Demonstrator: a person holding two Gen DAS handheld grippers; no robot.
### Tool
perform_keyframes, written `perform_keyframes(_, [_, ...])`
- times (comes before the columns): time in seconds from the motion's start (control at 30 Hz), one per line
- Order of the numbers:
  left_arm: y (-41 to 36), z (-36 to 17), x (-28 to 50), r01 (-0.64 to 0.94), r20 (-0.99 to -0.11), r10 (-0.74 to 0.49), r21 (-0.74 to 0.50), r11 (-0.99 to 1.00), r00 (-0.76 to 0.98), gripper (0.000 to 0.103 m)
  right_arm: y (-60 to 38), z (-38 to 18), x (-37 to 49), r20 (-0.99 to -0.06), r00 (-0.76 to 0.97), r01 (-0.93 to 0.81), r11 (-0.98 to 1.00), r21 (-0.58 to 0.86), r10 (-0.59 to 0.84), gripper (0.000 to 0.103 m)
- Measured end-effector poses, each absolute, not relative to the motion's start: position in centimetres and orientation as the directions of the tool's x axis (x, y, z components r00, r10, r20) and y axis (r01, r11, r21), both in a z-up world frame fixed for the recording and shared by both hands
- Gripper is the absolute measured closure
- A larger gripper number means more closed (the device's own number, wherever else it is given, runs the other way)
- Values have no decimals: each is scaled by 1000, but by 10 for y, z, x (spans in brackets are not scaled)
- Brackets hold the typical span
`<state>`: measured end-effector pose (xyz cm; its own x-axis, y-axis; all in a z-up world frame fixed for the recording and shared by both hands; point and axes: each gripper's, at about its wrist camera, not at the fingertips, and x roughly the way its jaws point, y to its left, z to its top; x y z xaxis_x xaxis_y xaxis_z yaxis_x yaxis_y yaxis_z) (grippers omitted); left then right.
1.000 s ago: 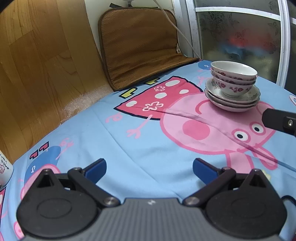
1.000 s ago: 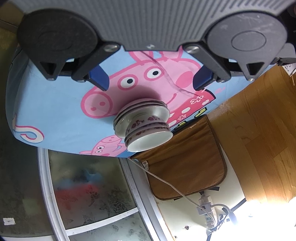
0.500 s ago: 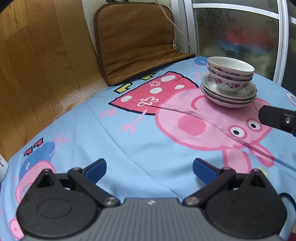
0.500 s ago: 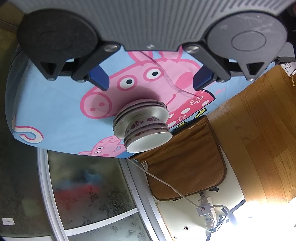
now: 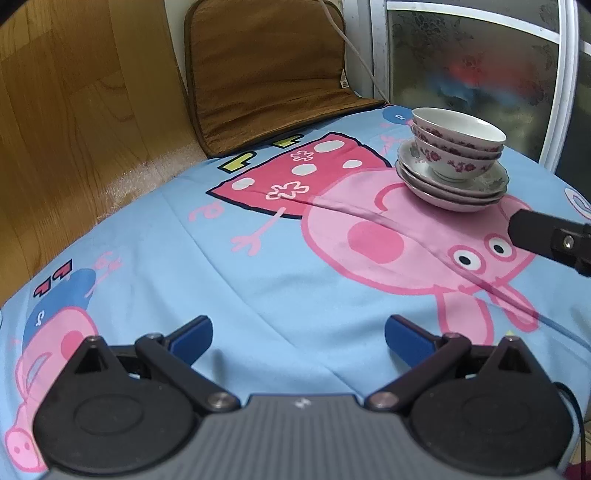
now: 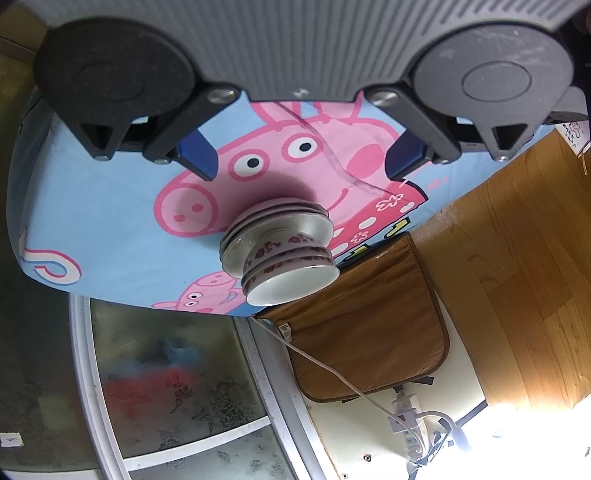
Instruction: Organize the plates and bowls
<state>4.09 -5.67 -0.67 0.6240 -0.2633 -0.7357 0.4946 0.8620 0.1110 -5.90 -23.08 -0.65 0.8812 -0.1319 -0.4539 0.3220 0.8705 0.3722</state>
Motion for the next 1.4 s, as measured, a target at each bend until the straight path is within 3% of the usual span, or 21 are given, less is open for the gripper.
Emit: perform_keyframes(1.4, [-60,-9,40,503,-744,-265,110,857,613,0,-232,-10,-56,-460,880,312,874,372,-118,4])
